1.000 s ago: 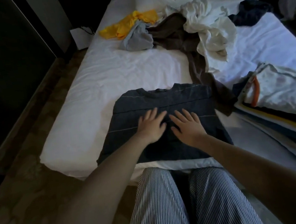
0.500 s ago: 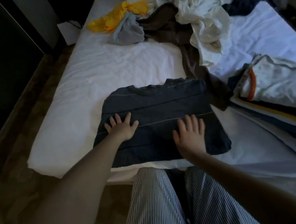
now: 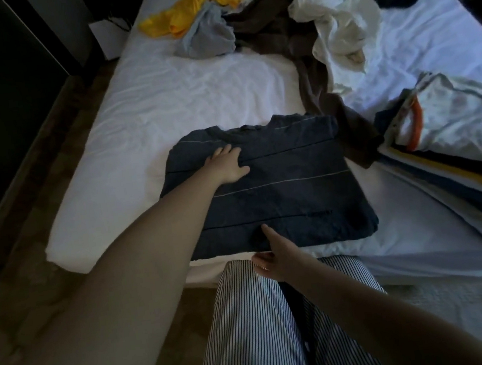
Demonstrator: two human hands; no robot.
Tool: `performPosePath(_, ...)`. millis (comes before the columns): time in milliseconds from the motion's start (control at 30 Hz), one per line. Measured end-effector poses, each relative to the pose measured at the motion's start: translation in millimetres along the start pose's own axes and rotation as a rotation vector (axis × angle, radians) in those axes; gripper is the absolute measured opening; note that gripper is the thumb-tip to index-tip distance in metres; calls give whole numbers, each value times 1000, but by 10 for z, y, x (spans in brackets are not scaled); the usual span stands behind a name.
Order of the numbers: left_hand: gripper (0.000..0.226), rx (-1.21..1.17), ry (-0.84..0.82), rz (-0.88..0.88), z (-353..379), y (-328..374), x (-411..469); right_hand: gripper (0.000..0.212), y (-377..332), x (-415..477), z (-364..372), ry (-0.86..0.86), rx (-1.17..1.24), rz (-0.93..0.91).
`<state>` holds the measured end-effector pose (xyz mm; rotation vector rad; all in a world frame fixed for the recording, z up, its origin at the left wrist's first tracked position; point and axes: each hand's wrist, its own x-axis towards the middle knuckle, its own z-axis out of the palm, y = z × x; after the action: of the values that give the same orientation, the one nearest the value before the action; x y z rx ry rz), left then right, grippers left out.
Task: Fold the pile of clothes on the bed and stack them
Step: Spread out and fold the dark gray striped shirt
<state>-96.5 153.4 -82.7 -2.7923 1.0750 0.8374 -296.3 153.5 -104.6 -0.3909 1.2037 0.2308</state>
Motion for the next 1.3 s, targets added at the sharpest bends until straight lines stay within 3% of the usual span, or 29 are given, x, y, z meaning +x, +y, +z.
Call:
performPosePath(100,79,27,4,30,-91,79,154,60,16,-10,55,-2,23,2)
performPosePath(233,96,87,2,95,-176,189,420,71,-7,75,128,49,119,-16)
performPosePath(367,111,116,-50,86,-255,240,627,57,6,181,140,112,84,-62)
performPosePath(467,99,24,-49,6,-329,211,731,63,-9,249,142,182,126,-69)
performPosePath(600,104,70,-125,-47,-403,198,791,67,44,209,164,167,204,-67)
performPosePath(700,82,65,-152,-47,-399,197,752,63,52,204,161,127,253,-42)
performPosePath(867,70,-245,-264,-135,-420,115,533,65,50,152,110,81,218,-57)
performPosePath(1000,49,-526,-215,-154,-687,-6,298,50,-87,-119,69,-51,192,-148)
performPosePath(1100,22,-774,-127,-205,-969,-104,100,46,-331,-318,-21,-150,191,-314)
performPosePath(1167,12,-926,-141,-197,-1143,-173,-31,44,-572,-398,-93,-149,175,-486)
performPosePath(1300,11,-1178,-47,-207,-1375,-309,-151,35,-1247,-592,39,60,-5,-730)
